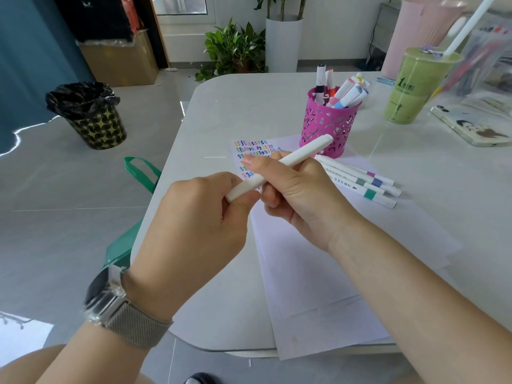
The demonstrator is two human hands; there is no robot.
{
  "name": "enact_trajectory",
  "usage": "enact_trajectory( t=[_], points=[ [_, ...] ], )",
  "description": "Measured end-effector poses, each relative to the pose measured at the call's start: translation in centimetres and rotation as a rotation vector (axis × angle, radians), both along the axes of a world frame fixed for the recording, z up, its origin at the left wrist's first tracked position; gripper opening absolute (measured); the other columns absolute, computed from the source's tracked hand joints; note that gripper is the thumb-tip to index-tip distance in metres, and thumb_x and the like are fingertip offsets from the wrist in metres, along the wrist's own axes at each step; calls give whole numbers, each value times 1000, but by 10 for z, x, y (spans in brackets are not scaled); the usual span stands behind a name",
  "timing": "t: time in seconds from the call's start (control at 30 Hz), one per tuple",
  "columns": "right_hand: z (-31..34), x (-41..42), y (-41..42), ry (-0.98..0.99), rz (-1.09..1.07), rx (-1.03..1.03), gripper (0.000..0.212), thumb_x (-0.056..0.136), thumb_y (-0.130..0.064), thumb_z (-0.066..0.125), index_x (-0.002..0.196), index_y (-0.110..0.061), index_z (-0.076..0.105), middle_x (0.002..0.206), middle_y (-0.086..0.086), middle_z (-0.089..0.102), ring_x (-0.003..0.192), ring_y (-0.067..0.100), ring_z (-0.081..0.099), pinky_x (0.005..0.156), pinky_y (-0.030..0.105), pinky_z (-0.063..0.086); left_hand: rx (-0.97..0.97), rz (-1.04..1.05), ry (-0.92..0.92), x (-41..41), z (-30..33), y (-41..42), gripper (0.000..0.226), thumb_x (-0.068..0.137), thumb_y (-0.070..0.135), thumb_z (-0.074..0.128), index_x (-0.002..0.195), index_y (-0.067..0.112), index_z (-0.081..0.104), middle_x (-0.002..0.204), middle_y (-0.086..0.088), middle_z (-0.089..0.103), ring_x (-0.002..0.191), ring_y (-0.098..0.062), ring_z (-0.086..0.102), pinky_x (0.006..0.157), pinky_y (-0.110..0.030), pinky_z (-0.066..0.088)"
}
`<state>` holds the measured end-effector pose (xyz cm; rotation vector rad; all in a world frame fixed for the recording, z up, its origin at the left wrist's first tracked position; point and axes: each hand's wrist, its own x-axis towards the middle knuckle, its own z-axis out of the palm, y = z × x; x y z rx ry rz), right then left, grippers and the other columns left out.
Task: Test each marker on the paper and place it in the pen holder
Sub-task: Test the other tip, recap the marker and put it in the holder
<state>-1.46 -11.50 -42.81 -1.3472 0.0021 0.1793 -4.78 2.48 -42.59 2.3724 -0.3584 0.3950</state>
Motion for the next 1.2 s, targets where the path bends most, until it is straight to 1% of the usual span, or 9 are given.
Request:
enact_trajectory(
  t=[0.1,0.17,0.27,0.37,0.53,0.73,0.9,0.97,1.2],
  points=[
    [3,4,-2,-34,-59,-54,19,79,-30,76,76,-16,63,49,-9,52,44,8,41,44,19,34,-93,40,46,-2,9,0,32,82,43,47,66,18,61,53,-12,61,49,-30,53,52,-43,45],
    [2,9,-8,-117,-199,-109,42,74,-34,80,108,-17,61,66,-12,61,51,4,49,48,21,38,-136,79,70,0,12,4,36,84,41,47,66,13,61,52,-9,61,48,-26,54,48,-35,44],
    [-5,13,-26,-686,-318,-730,72,67,-34,85,127,-39,44,110,-11,51,77,-4,48,66,23,48,-159,110,147,5,10,11,34,89,36,47,66,15,60,51,8,63,44,-11,54,42,-16,41],
    [-11,14,-31,-1042,-156,-1122,61,73,-23,81,128,-34,56,118,-3,51,82,2,46,66,36,54,-134,71,178,5,10,11,32,90,35,44,67,17,58,50,14,62,43,-7,53,43,-12,39],
    [-14,19,-22,-1097,-68,-1007,18,89,-17,62,105,-16,70,96,2,65,83,22,63,62,42,53,-193,21,205,2,12,3,32,89,37,45,70,16,58,50,11,62,39,-4,52,41,-9,36],
    [0,33,-37,-933,-255,-788,46,96,-9,50,126,-41,36,94,-21,56,69,-3,58,68,12,45,-102,110,165,4,6,2,24,80,45,52,70,24,57,65,15,65,53,-9,60,56,-31,50],
    [9,65,-76,-801,-512,-453,36,96,-9,33,131,-15,24,114,28,55,65,20,67,54,22,52,40,71,125,3,1,1,19,77,46,48,78,30,57,72,19,63,74,7,55,58,-10,39],
    [11,74,-89,-714,-532,-402,33,97,-16,30,128,-4,28,108,24,58,71,20,70,60,23,55,55,35,106,3,2,-1,16,78,42,47,82,31,57,79,18,63,68,12,53,61,-7,38],
    [12,77,-100,-509,-494,-514,17,103,-16,31,113,-19,45,108,8,62,75,6,65,68,29,57,105,-2,58,4,-5,-2,6,84,29,51,89,29,56,87,15,62,60,20,47,63,-2,35]
  ],
)
